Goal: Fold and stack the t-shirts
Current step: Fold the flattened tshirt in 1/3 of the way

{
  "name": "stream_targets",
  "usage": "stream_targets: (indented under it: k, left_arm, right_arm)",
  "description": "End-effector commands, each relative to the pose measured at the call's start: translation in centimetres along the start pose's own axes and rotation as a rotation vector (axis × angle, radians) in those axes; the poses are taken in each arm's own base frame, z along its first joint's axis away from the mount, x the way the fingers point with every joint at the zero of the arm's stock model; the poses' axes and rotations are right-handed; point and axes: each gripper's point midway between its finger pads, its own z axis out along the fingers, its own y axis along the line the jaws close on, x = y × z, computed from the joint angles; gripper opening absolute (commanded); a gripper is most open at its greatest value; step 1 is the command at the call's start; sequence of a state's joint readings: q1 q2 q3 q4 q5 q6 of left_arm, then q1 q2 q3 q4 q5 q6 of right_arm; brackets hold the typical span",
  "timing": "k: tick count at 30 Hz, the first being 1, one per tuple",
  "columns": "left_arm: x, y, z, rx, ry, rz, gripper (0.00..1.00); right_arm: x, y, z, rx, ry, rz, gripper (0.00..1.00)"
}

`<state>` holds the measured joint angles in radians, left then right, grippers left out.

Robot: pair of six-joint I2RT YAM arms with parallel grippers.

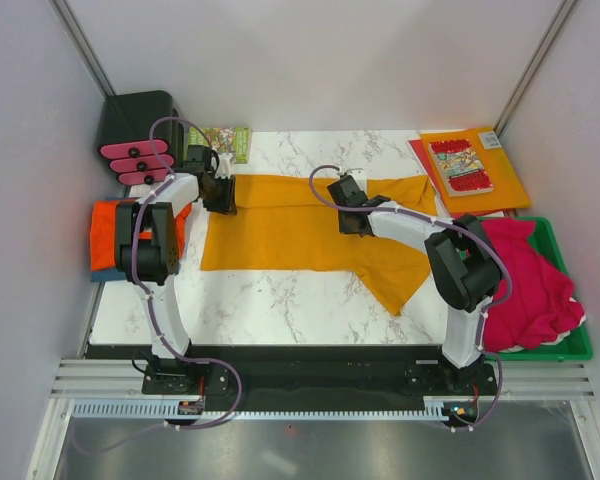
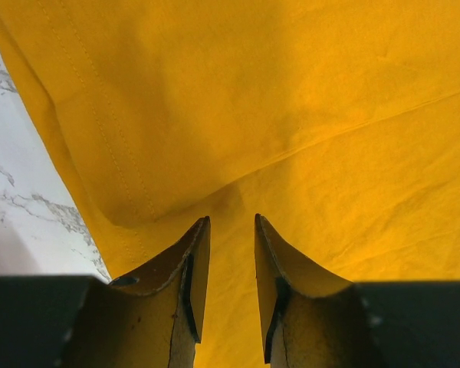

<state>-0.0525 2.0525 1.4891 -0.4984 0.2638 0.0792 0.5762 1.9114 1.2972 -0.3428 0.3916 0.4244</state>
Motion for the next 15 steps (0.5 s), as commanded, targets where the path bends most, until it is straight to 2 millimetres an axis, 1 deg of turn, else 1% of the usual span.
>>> stream_targets:
  k: [1, 3, 4, 5, 6, 7, 8, 9, 10, 11, 12, 13, 14, 15]
  left_arm:
    - [0.1, -0.3, 0.6, 0.003, -0.002, 0.004, 0.36]
    - [0.2, -0.3, 0.7, 0.003, 0.000, 0.004, 0.37]
    - [0.1, -0.2, 0.6, 0.000, -0.003, 0.008, 0.36]
    - [0.2, -0.3, 0.7, 0.000, -0.001, 0.009, 0.37]
    - [0.1, -0.2, 0.5, -0.002, -0.004, 0.010, 0.36]
    - [-0.1, -0.2, 0.4, -0.002, -0.008, 0.011, 0.37]
    - [-0.1, -0.3, 0.4, 0.000, -0.010, 0.013, 0.37]
    - [-0.2, -0.2, 0.4, -0.003, -0.011, 0.009, 0.36]
    - [-0.4, -0.2, 0.4, -0.004, -0.015, 0.013, 0.37]
    - [-0.4, -0.2, 0.4, -0.004, -0.016, 0.013, 0.36]
    - [-0.5, -0.2, 0.4, -0.005, -0.017, 0.012, 0.36]
    - [-0.4, -0.1, 0.5, -0.006, -0.014, 0.008, 0.37]
    - [-0.7, -0.1, 0.6, -0.007, -0.020, 0.009, 0.37]
    - [-0.8, -0.1, 0.6, -0.006, -0.020, 0.009, 0.37]
  right_arm:
    - [-0.9, 0.7, -1.4, -0.037, -0.038, 0.033, 0.20]
    - [-2.0, 0.4, -2.0, -0.022, -0.071, 0.042, 0.33]
    - [-2.5, 0.2, -2.2, -0.014, -0.086, 0.042, 0.47]
    - [-4.1, 0.0, -3.0, -0.001, -0.126, 0.053, 0.52]
    - [-5.0, -0.3, -3.3, 0.011, -0.148, 0.061, 0.61]
    - [-5.9, -0.6, -3.7, 0.019, -0.168, 0.058, 0.63]
    - [-7.6, -0.7, -4.5, 0.021, -0.202, 0.075, 0.64]
    - [-8.5, -1.7, -4.5, 0.046, -0.220, 0.088, 0.65]
    - [-9.8, -2.2, -4.9, 0.056, -0.246, 0.105, 0.65]
    - [-10.2, -2.7, -4.6, 0.067, -0.248, 0.116, 0.64]
    - [-10.6, -4.0, -4.0, 0.087, -0.243, 0.139, 0.56]
    - [-11.0, -4.4, -3.7, 0.088, -0.238, 0.154, 0.49]
    - [-10.5, -5.6, -2.1, 0.115, -0.204, 0.167, 0.40]
    - [-10.2, -5.8, -1.3, 0.112, -0.181, 0.171, 0.17]
